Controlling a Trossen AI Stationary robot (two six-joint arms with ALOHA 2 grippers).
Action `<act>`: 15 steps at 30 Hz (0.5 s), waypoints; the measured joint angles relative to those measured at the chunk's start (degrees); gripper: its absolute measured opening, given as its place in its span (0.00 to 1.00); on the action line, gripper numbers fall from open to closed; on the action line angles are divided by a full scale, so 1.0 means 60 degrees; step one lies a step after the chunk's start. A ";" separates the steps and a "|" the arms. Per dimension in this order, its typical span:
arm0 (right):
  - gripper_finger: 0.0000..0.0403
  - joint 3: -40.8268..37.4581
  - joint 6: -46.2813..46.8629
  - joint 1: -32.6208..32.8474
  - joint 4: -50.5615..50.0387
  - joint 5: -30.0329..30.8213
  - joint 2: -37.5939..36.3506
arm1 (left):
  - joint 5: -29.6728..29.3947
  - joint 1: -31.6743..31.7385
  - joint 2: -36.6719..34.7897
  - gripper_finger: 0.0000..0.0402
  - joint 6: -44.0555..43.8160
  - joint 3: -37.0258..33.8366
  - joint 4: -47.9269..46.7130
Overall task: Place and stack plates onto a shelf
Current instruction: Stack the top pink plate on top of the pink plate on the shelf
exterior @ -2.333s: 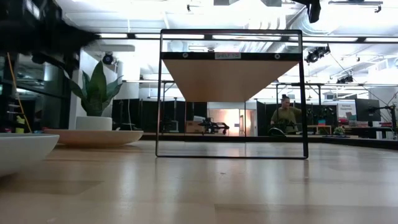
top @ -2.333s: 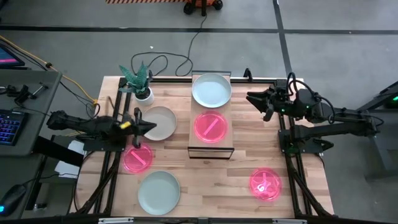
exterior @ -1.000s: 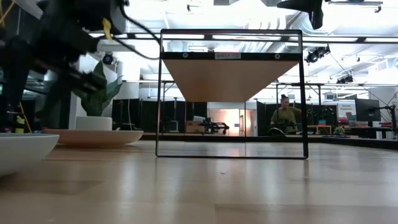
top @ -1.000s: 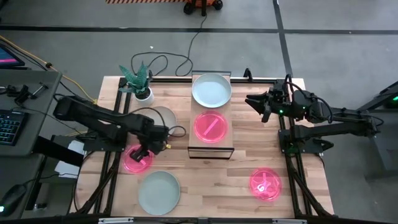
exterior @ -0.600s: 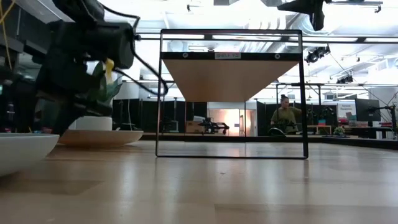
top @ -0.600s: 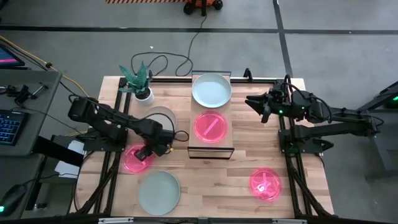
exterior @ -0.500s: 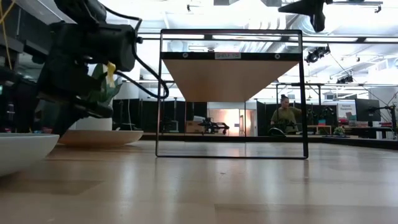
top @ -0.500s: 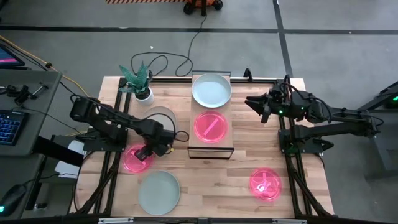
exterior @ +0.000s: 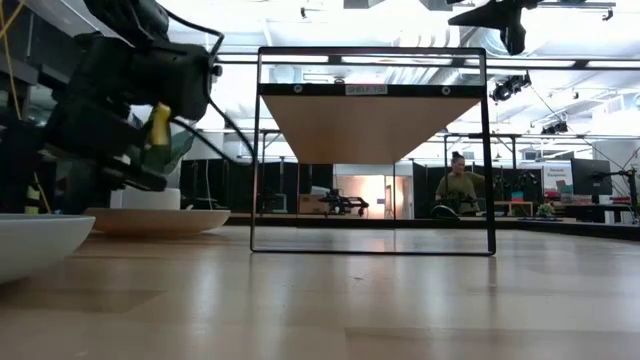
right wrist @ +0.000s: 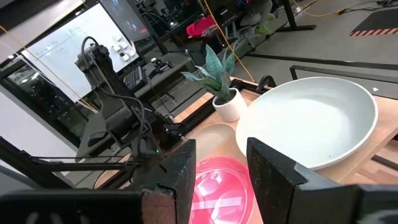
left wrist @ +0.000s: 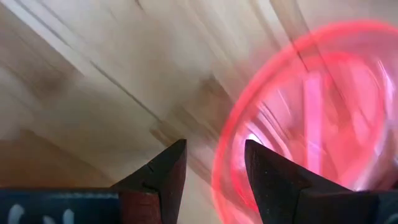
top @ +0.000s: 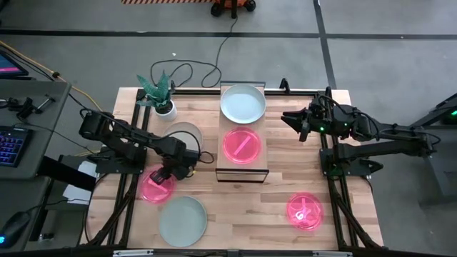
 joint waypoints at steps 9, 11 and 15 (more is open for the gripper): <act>0.31 0.0000 0.0054 0.0000 0.0000 0.0000 0.0000 | 0.0655 -0.0018 -0.0007 0.38 -0.0144 0.0007 0.0212; 0.31 0.0000 0.0054 0.0000 0.0000 0.0000 0.0000 | 0.0882 -0.0015 -0.0007 0.38 -0.0148 0.0007 0.0245; 0.31 0.0000 0.0051 0.0000 0.0000 0.0000 0.0000 | 0.0942 -0.0015 -0.0022 0.38 -0.0156 -0.0183 0.0636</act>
